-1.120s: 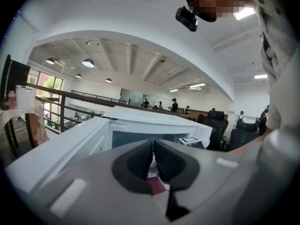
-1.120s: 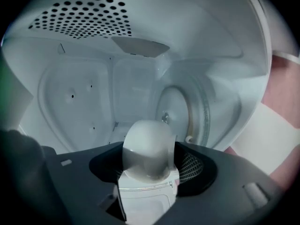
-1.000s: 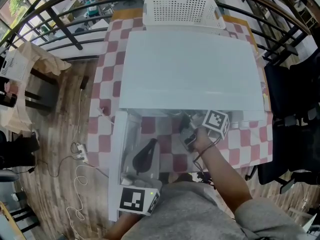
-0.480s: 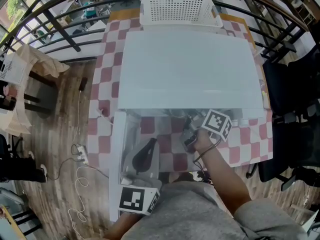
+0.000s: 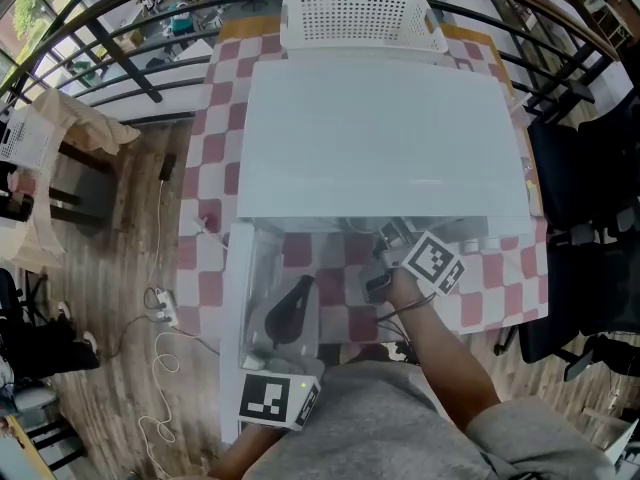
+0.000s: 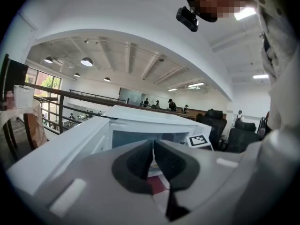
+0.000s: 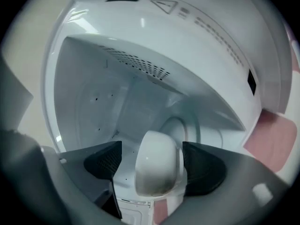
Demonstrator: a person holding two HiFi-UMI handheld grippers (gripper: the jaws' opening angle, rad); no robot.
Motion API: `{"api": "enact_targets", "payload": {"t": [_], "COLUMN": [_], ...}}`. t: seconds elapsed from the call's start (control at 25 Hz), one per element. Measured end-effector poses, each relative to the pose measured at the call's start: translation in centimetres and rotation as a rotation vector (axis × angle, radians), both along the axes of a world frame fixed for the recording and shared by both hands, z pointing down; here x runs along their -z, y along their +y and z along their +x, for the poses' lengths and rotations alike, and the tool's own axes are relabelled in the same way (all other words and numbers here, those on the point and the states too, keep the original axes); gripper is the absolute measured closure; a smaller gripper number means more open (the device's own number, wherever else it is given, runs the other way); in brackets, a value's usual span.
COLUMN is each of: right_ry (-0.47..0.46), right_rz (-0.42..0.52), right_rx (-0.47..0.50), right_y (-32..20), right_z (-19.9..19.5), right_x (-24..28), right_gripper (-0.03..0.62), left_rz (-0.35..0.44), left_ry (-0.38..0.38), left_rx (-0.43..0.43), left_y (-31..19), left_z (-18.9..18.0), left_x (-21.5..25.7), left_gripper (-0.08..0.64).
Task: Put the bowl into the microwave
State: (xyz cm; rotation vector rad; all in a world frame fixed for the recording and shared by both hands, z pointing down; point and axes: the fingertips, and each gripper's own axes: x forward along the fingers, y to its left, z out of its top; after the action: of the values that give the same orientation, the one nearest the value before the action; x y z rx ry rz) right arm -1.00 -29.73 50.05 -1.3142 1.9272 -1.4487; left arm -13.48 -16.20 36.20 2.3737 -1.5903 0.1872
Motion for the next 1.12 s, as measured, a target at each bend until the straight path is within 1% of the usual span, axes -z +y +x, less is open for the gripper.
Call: {"api": "enact_targets", "payload": {"t": [0.12,0.16,0.2,0.24,0.28,0.32,0.4,0.44,0.52,0.68,0.84,1.0,1.12], "right_ry": [0.168,0.204,0.218,0.212,0.188,0.151,0.069,0.037,0.001,0.004,-0.015,0.029,0.049], "right_rz": [0.097,0.111,0.114,0.104,0.078,0.039,-0.037,-0.062,-0.090,-0.112,-0.123,-0.180,-0.173], "right_rx": [0.028,0.037,0.037,0.028,0.011,-0.012,-0.051,-0.061,-0.066,-0.059,-0.062,-0.069,-0.079], "right_y": [0.0,0.1,0.1,0.1,0.0,-0.1,-0.3,-0.3,-0.3,-0.4,-1.1,-2.0,-2.7], "right_z": [-0.2,-0.4,-0.3,0.0,0.4,0.9,1.7,1.9,2.0,1.3,0.5,-0.3,-0.7], "right_x": [0.5,0.4,0.2,-0.1,-0.5,-1.1,-2.2,-2.5,-2.8,-2.4,-1.8,-2.8,-2.5], "right_gripper": [0.201,0.201,0.201,0.201,0.218,0.267,0.391,0.425,0.430,0.431,0.431,0.433,0.430], "left_rz": [-0.001,-0.001,-0.001,-0.002,-0.003,-0.004,-0.005,-0.006,-0.005,-0.005,-0.003,-0.005,-0.005], "left_ry": [0.002,0.003,0.003,0.004,0.004,0.003,0.001,0.001,0.001,0.001,0.000,0.000,0.000], "left_rx": [-0.002,-0.002,-0.001,-0.002,-0.002,-0.002,-0.002,-0.003,-0.004,-0.003,0.001,0.001,0.005], "left_y": [-0.1,-0.1,-0.1,-0.2,-0.2,-0.2,-0.2,-0.2,-0.3,-0.5,-0.6,-0.6,-0.7], "left_z": [0.1,0.0,0.1,0.1,0.1,0.1,0.2,0.3,0.4,0.4,0.4,0.3,0.1], "left_x": [0.0,0.0,0.0,-0.1,-0.1,-0.1,-0.1,-0.1,-0.2,-0.2,-0.1,-0.1,-0.1], "left_gripper": [0.543,0.543,0.543,0.543,0.543,0.543,0.543,0.543,0.543,0.543,0.543,0.543,0.543]}}
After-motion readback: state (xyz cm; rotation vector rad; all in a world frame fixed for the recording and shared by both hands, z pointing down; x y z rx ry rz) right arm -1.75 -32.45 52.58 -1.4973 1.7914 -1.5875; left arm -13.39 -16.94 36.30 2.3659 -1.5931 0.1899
